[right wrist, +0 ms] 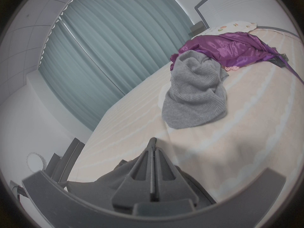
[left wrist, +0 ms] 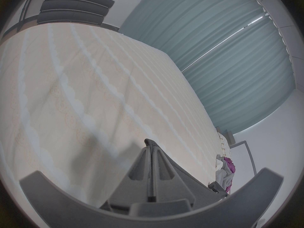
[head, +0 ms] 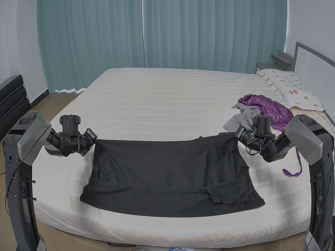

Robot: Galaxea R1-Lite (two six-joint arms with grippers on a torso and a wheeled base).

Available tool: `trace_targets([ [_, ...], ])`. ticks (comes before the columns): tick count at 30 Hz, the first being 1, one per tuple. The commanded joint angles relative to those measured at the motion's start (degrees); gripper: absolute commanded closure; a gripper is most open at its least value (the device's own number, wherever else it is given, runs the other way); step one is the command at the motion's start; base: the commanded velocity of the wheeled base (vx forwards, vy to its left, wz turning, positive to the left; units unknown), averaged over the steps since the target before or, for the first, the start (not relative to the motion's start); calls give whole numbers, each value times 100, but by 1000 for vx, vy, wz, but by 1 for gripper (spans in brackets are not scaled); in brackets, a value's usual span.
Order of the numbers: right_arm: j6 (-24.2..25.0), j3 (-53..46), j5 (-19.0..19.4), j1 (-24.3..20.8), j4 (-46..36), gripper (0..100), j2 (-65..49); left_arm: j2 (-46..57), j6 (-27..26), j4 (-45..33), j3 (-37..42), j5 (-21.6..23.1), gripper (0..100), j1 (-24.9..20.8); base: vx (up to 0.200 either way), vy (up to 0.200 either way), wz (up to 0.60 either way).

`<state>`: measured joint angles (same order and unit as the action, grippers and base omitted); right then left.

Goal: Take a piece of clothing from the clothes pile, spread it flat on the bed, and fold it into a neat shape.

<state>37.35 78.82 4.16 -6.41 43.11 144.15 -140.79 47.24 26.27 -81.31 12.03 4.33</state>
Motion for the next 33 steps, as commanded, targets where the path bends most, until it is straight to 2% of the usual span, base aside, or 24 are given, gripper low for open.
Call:
trace_targets([
  [1,9,-456,164,17,5,100,-327,139,-22,-8,203,27,100,-2,0,0,0],
  [10,167,-1088,270,35,22,100,-775,561,-558,36,889,54,100,-20,0,0,0],
  [16,211,-1458,279,26,40,100,-915,851,-549,308,1232,45,100,-20,0,0,0],
  [21,220,-1923,349,35,383,100,-1065,1080,-602,660,1768,45,100,-28,0,0,0],
  [33,202,-2864,498,0,611,100,-1566,1660,-637,722,2664,45,100,-20,0,0,0],
])
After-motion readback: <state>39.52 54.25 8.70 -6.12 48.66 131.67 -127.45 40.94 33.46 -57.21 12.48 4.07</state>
